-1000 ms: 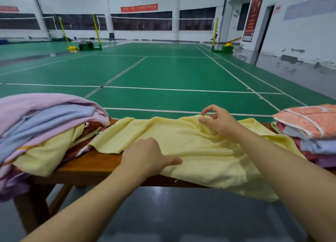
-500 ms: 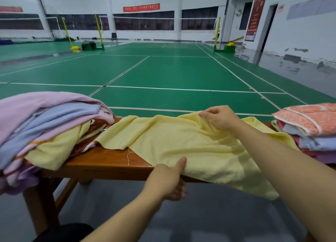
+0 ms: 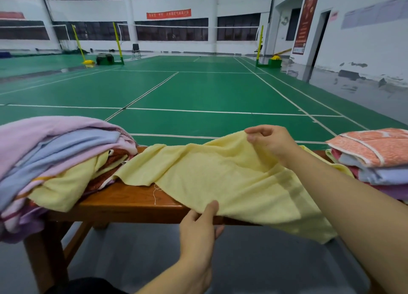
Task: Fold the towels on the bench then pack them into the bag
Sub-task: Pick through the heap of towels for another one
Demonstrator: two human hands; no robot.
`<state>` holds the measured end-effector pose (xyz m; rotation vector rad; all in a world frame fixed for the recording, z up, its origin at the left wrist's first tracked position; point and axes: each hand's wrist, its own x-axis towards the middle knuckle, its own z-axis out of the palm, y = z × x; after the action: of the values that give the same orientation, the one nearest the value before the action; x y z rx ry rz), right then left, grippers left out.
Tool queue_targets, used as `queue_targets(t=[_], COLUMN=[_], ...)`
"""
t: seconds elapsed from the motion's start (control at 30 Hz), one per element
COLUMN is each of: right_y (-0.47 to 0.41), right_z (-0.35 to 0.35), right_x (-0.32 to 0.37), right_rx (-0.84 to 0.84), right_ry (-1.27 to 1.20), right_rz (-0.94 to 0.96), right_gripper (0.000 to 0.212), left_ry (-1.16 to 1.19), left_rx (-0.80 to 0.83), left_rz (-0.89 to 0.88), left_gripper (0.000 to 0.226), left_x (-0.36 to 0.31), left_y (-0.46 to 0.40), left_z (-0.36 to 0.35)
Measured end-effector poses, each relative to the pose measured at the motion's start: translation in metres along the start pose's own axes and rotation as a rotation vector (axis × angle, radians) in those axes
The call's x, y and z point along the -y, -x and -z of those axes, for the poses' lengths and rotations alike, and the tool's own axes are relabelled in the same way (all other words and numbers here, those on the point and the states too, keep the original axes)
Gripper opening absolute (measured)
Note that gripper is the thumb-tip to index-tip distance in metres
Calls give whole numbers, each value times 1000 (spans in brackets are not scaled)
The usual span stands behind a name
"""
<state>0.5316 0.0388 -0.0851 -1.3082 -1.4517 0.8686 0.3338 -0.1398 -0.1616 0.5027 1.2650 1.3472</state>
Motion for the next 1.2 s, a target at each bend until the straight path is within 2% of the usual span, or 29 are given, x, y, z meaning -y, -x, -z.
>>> queue_targets(t=[0.1, 0.2, 0.3, 0.4, 0.47, 0.57, 0.73, 0.87, 1.07, 1.2], right_y=[-1, -4, -7, -12, -13, -12, -9, -12, -18, -13], right_z=[8, 14, 24, 35, 43, 54, 62, 75, 88, 91], right_x=[7, 16, 21, 21, 22, 23, 39, 66, 109, 132], right_rx=[-49, -109, -205, -329, -392, -432, -427, -433, -515, -619], right_ry=[-166, -367, -412, -409, -398, -434, -652, -748, -639, -515], right_rz=[-36, -80, -82, -53, -42, -69, -74, 2, 124, 247], right_gripper=[20, 24, 20, 16, 17, 21, 23, 21, 16, 21], left_ry=[110, 152, 161, 40, -58, -148, -223, -227, -249, -289], left_rx=[8, 5, -9, -51, -71, -41, 8, 46, 111, 193], left_rz=[-75, -197, -329, -442, -509, -570, -656, -759, -894, -948], left_gripper=[10, 25, 32, 45, 47, 41, 8, 9, 13, 28], left_x=[-13, -45, -87, -126, -150, -180, -222, -261, -301, -310], left_y=[-5, -20, -40, -64, -76, -90, -108, -111, -102, -96], left_z=[1, 1, -5, -9, -9, -9, -21, -39, -54, -50])
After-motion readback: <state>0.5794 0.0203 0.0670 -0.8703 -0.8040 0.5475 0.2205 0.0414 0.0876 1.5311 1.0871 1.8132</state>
